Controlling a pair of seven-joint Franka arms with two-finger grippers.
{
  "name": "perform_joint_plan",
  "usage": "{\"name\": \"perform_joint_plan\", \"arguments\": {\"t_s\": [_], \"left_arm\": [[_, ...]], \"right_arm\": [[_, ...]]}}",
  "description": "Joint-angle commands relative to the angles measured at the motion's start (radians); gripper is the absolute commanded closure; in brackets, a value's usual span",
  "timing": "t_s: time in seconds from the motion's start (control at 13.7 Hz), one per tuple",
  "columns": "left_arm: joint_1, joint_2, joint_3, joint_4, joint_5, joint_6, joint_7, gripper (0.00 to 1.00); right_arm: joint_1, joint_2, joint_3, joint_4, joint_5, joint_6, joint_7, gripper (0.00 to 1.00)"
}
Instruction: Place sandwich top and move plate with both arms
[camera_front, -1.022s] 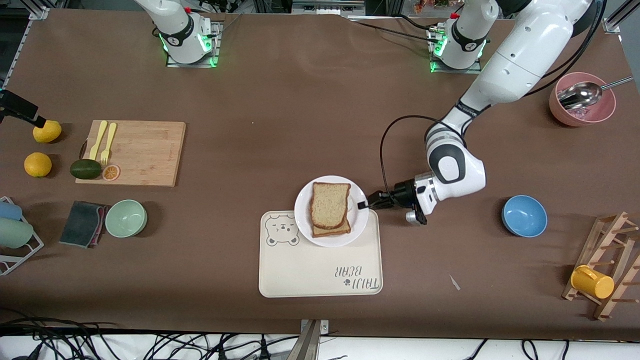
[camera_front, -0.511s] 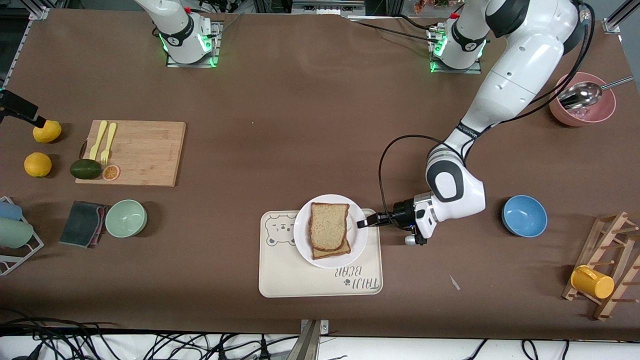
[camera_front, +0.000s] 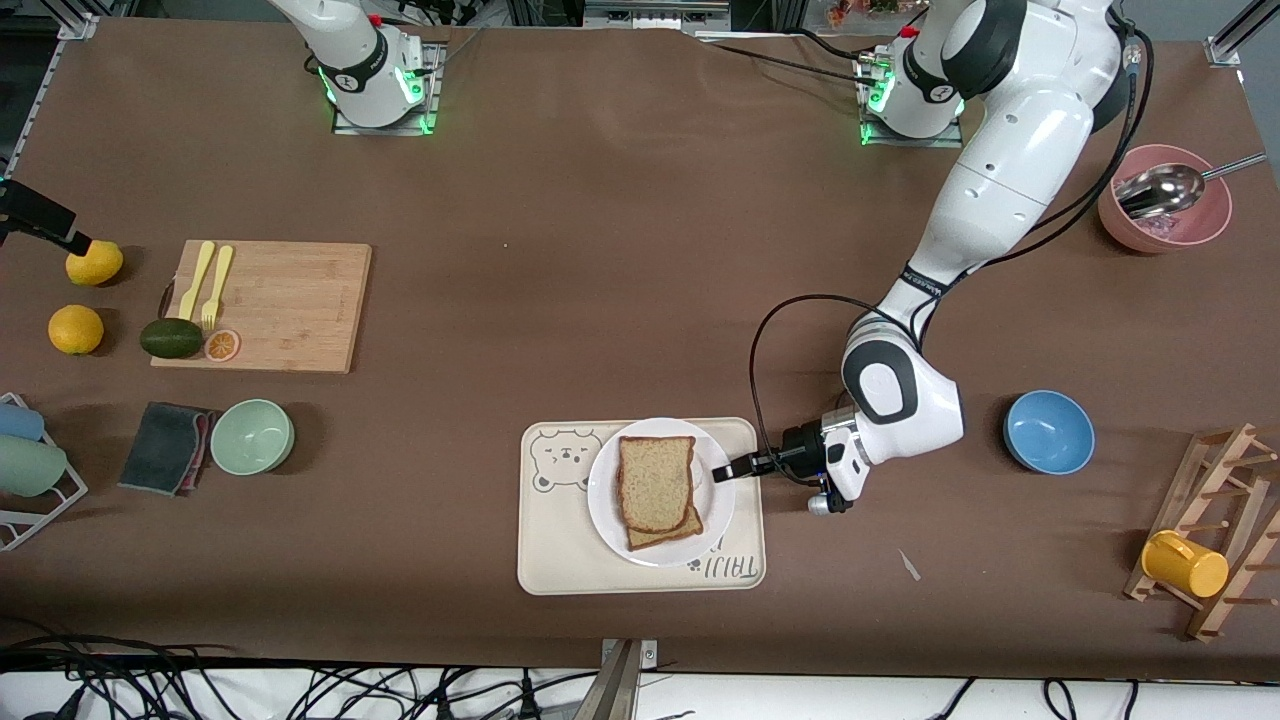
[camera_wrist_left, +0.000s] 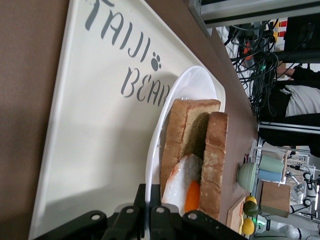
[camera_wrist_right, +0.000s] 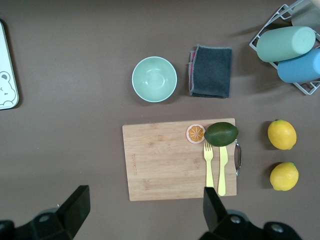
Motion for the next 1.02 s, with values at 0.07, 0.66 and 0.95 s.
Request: {"name": "perform_joint_plan", "arguments": {"t_s": [0.07, 0.66, 0.95], "left_arm": [[-0.034, 0.055, 0.009, 0.118, 0.01, -0.006, -0.074, 1.0], [-0.043, 0.062, 0.009, 0.12, 0.013, 0.004, -0.074, 1.0], [-0.043, 0.061, 0.011, 0.115, 0.015, 0.004, -0.071, 1.0]], "right_arm": [[-0.007, -0.021, 0.004, -0.009, 0.005, -0.004, 0.007, 0.0], [-0.007, -0.021, 0.004, -0.009, 0.005, -0.005, 0.007, 0.0], [-0.007, -0.014, 0.005, -0.008, 0.005, 0.004, 0.007, 0.0]]}}
